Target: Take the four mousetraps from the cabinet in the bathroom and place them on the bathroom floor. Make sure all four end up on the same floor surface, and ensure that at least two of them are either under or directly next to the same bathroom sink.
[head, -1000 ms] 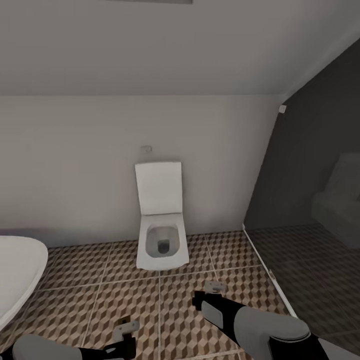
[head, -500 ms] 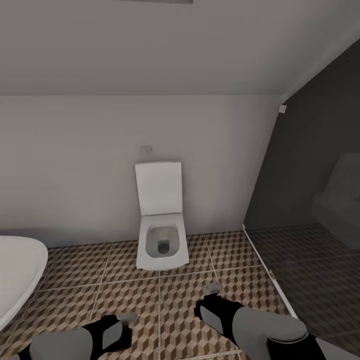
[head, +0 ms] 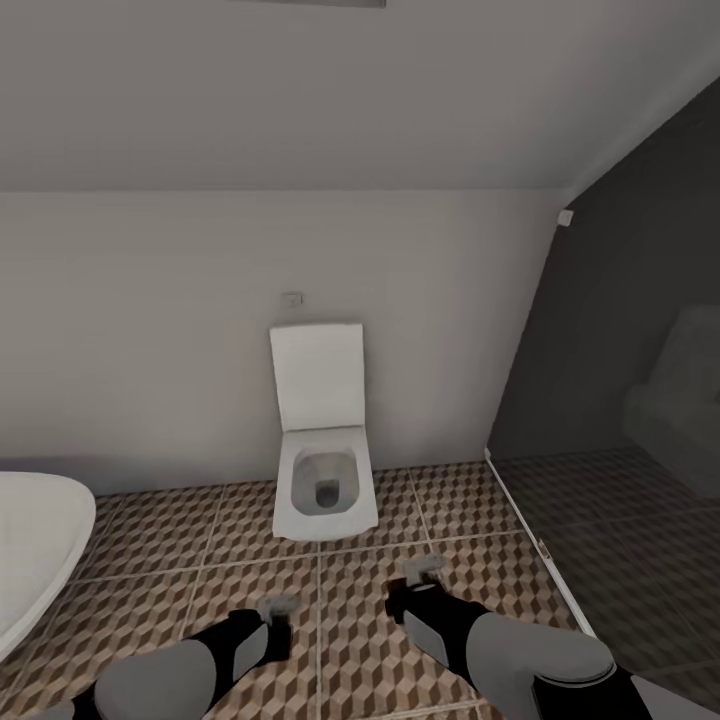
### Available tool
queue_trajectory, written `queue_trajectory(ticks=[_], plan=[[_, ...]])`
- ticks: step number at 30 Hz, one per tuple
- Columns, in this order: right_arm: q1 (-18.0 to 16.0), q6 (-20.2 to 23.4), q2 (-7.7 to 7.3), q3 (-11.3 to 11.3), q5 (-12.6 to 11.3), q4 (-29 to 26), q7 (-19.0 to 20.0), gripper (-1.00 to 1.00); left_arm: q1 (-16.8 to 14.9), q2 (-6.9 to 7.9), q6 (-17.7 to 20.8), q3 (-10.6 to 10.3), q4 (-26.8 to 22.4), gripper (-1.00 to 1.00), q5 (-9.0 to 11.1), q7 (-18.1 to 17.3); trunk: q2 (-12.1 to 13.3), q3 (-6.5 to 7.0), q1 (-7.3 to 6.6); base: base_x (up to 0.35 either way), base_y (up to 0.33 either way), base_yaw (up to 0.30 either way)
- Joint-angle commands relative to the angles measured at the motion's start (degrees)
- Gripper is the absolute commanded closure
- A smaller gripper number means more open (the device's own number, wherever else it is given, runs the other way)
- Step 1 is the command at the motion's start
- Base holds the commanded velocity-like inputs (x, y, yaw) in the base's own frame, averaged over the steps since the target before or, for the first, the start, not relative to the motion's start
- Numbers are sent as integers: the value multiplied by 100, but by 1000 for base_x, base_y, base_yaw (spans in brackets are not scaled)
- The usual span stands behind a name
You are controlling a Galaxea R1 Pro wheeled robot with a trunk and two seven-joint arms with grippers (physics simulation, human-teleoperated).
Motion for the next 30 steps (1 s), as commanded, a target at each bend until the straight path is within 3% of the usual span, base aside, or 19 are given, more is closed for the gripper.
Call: queue_trajectory(ticks=[1, 5, 8, 15, 19, 30], plan=[[-7, -24, 0, 29, -78, -25, 53, 100, -6, -24, -35, -48, -4, 100, 43, 34, -4, -6, 0, 0, 0, 0], [-7, -238, 0, 31, -439, -47, 451, 100, -6, -66, -297, -58, -15, 100, 11, 48, -164, -78, 88, 0, 0, 0], [-7, -348, 0, 34, -563, -51, 635, 100, -4, -72, -394, -63, -14, 100, -16, 51, -285, -131, 154, 0, 0, 0], [-7, -405, 0, 35, -623, -190, 717, 100, -1, -121, -925, -51, -19, 100, -20, 10, -566, -257, 308, 0, 0, 0], [-7, -410, 0, 35, -625, -220, 725, 100, -5, -232, -938, -53, -17, 100, -23, 25, -726, -329, 396, 0, 0, 0], [-7, -518, 0, 35, -602, -234, 722, 100, -5, -243, -929, -47, 5, 100, 13, 77, -1167, -526, 637, 0, 0, 0]])
